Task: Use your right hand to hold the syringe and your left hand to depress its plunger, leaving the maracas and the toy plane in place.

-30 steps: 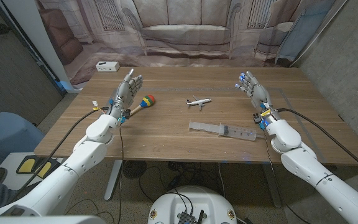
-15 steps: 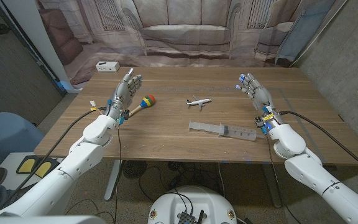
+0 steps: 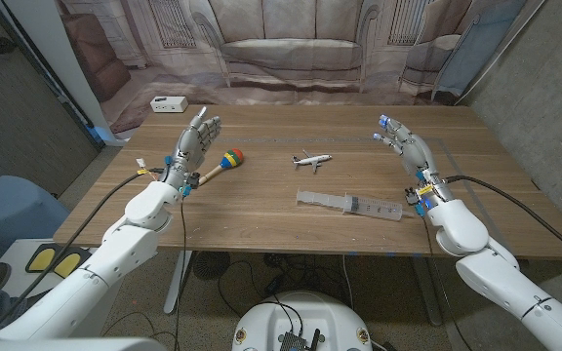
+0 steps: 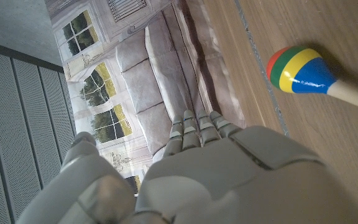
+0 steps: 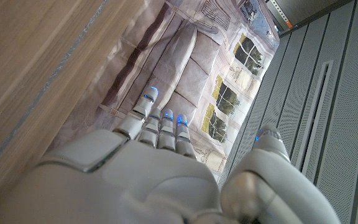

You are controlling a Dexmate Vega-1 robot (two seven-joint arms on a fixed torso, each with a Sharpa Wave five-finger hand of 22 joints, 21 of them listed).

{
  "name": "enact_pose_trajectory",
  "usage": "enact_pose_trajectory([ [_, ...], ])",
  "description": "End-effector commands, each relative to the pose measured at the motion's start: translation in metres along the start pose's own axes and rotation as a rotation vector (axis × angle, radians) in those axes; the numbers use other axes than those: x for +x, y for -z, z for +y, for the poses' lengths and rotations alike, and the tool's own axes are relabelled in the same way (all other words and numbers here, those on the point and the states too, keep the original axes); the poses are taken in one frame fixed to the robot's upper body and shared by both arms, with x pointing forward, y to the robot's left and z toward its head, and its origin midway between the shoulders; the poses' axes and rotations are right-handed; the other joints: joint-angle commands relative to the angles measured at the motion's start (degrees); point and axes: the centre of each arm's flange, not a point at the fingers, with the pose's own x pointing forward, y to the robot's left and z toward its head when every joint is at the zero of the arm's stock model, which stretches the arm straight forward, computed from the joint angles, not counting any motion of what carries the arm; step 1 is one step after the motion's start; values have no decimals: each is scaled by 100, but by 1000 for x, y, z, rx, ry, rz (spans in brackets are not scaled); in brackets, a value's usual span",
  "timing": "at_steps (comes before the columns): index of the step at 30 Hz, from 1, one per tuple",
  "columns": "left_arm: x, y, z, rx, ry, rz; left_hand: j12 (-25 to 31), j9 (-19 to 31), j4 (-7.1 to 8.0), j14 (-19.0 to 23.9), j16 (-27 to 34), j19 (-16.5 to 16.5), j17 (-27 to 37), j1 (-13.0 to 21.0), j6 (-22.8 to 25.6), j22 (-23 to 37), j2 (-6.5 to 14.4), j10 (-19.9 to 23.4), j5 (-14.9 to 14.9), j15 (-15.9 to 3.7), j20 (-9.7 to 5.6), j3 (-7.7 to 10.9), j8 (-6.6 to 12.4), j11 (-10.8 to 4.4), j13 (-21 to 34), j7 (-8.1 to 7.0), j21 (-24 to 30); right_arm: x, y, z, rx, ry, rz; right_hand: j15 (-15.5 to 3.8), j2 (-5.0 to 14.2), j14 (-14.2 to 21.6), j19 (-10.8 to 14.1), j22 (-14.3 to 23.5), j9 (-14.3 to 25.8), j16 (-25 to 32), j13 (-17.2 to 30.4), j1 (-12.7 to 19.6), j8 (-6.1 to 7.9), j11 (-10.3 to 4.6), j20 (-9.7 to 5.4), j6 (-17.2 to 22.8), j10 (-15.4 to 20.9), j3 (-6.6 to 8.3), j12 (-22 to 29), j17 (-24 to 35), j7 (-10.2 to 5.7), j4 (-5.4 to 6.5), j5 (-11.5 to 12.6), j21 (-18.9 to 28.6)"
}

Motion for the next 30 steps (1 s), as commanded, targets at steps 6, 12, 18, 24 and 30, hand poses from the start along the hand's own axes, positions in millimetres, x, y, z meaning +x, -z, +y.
enact_pose_trajectory([
  [6,-8,-8,4,9,-1,-32,0,20,-51,94,-4,68,19,81,69,25,32,74,-6,14,26,8,-19,-16,21,9,10,-30,-18,3,-84,30,5,26,29,-65,-52,22,22,-57,15,59,-12,4,29,50,-15,28,-15,16,46,-51,5,-51],
  [12,-7,-7,5,6,6,-37,-3,20,-55,104,-11,78,19,90,81,25,37,88,-9,21,25,9,-24,-3,22,16,5,-35,-23,4,-106,28,-1,30,32,-81,-58,21,22,-69,16,76,-15,5,32,56,-15,33,-17,15,47,-58,2,-57],
  [18,-7,-5,6,2,10,-31,-10,21,-59,113,-20,84,20,100,91,25,43,99,-13,23,27,9,-31,3,22,14,-3,-38,-26,7,-108,22,-4,44,35,-56,-44,20,22,-63,18,83,-29,19,31,34,-3,36,-15,16,56,-59,-2,-55],
  [24,-5,-2,6,-2,22,-22,-17,21,-62,120,-27,91,20,107,94,25,47,104,-16,28,28,9,-38,7,23,20,-8,-42,-28,9,-131,27,4,56,40,-42,-27,19,22,-61,20,90,-35,22,36,30,13,38,-12,18,58,-59,-6,-53],
  [30,-1,-3,5,-1,19,-36,-24,21,-65,130,-32,95,21,113,100,25,50,106,-18,32,29,8,-43,15,23,23,-13,-47,-30,10,-159,25,12,43,47,-56,-36,18,23,-71,22,101,-43,20,35,21,1,42,-19,20,57,-60,-9,-61],
])
